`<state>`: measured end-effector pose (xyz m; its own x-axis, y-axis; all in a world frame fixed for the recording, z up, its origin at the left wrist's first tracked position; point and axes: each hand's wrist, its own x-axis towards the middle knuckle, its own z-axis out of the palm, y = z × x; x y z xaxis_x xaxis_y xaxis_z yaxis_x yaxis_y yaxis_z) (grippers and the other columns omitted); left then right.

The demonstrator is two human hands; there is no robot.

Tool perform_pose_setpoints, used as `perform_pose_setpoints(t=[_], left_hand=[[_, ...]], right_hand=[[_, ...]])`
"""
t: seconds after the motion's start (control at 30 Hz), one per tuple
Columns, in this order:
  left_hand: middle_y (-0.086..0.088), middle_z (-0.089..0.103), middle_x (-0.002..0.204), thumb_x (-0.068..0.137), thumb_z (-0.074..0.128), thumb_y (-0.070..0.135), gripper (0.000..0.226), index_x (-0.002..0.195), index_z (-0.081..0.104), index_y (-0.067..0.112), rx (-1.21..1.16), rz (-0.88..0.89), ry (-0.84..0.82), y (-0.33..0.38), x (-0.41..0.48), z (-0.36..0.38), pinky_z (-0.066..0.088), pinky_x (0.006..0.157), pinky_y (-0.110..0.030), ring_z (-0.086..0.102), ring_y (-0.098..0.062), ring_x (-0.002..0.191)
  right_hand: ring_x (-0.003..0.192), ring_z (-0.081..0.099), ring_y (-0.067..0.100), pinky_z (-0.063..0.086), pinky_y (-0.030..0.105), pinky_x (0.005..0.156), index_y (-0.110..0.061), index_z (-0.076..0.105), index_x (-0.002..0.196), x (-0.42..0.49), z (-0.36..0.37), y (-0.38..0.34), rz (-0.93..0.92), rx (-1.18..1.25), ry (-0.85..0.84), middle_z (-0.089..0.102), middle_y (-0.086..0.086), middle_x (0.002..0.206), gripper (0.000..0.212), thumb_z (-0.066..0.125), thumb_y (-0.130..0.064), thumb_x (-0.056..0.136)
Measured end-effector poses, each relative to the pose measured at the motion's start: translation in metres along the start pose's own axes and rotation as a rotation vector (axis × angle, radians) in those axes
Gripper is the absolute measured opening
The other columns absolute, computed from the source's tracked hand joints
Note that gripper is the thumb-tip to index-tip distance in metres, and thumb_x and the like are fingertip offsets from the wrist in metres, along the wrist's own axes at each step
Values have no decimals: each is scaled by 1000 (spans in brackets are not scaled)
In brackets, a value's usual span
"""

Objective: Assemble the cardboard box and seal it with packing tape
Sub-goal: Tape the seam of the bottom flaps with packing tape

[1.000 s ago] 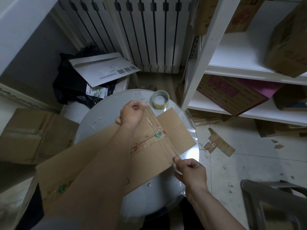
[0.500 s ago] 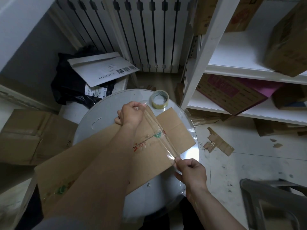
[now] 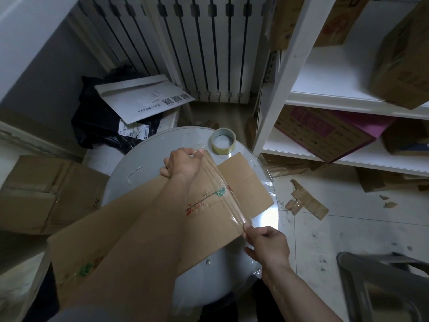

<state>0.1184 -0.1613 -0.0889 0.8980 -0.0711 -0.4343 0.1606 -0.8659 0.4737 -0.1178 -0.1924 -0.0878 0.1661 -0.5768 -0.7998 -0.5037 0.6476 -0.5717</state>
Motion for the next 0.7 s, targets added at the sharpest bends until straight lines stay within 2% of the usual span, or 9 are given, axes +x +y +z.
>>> perform_pose_setpoints(t=[0.1, 0.17, 0.23, 0.33, 0.4, 0.5, 0.6, 0.63, 0.7], left_hand=[[-3, 58, 124, 89, 55, 57, 40, 115, 67, 28, 22, -32, -45, -1, 6, -2, 26, 99, -40, 40, -29, 123], [-2, 63, 114, 84, 54, 62, 42, 102, 70, 27, 26, -77, -64, -1, 12, -1, 27, 96, -41, 46, -29, 117], [-1, 67, 105, 77, 54, 63, 45, 94, 71, 25, 15, -133, -38, 0, 17, 1, 28, 92, -41, 52, -28, 109], [2, 65, 105, 76, 60, 54, 34, 97, 66, 27, -26, -145, 2, 5, 18, 1, 24, 86, -38, 55, -26, 105], [0, 59, 115, 81, 64, 46, 35, 110, 56, 29, -48, -133, 39, 5, 17, 2, 25, 90, -38, 53, -26, 112], [-3, 51, 122, 89, 58, 31, 24, 112, 54, 28, -108, -52, 205, 1, 12, 5, 26, 96, -38, 49, -25, 117], [-6, 50, 117, 88, 51, 13, 21, 106, 57, 21, -181, 146, 381, -13, -4, 6, 28, 98, -37, 45, -25, 116], [-6, 50, 113, 85, 50, 9, 21, 101, 59, 20, -126, 285, 413, -19, -11, 5, 28, 95, -35, 44, -25, 113], [-5, 54, 104, 82, 49, 9, 19, 91, 64, 18, 70, 673, 406, -35, -23, 5, 29, 91, -35, 46, -24, 104]], right_hand=[[65, 66, 26, 58, 37, 66, -6, 61, 68, 0, -3, -2, 42, 27, -55, 69, 7, 62, 24, 77, -19, 81], [58, 63, 22, 55, 31, 57, -7, 59, 72, 0, -5, -2, 58, 42, -90, 64, 5, 56, 24, 77, -19, 82], [60, 64, 21, 54, 27, 53, -8, 59, 73, 1, -7, -1, 65, 33, -107, 64, 3, 55, 24, 77, -21, 81], [65, 65, 22, 56, 30, 57, -9, 55, 72, 6, -10, 1, 62, 24, -113, 66, 8, 62, 29, 79, -23, 79], [68, 65, 24, 57, 34, 60, -11, 51, 71, 8, -10, 4, 59, 21, -98, 66, 12, 69, 33, 81, -25, 77], [73, 63, 25, 59, 45, 73, -10, 53, 70, 10, -8, 9, 36, -32, -72, 64, 12, 75, 34, 81, -28, 76], [77, 64, 23, 58, 44, 77, -12, 57, 73, 10, -8, 10, -60, -145, 8, 63, 3, 74, 35, 82, -36, 72], [81, 63, 24, 54, 39, 75, -14, 57, 76, 10, -7, 10, -123, -224, 50, 61, 2, 77, 36, 82, -39, 71], [90, 57, 26, 44, 32, 70, -16, 53, 83, 8, -5, 10, -283, -420, 166, 52, 2, 87, 39, 82, -39, 70]])
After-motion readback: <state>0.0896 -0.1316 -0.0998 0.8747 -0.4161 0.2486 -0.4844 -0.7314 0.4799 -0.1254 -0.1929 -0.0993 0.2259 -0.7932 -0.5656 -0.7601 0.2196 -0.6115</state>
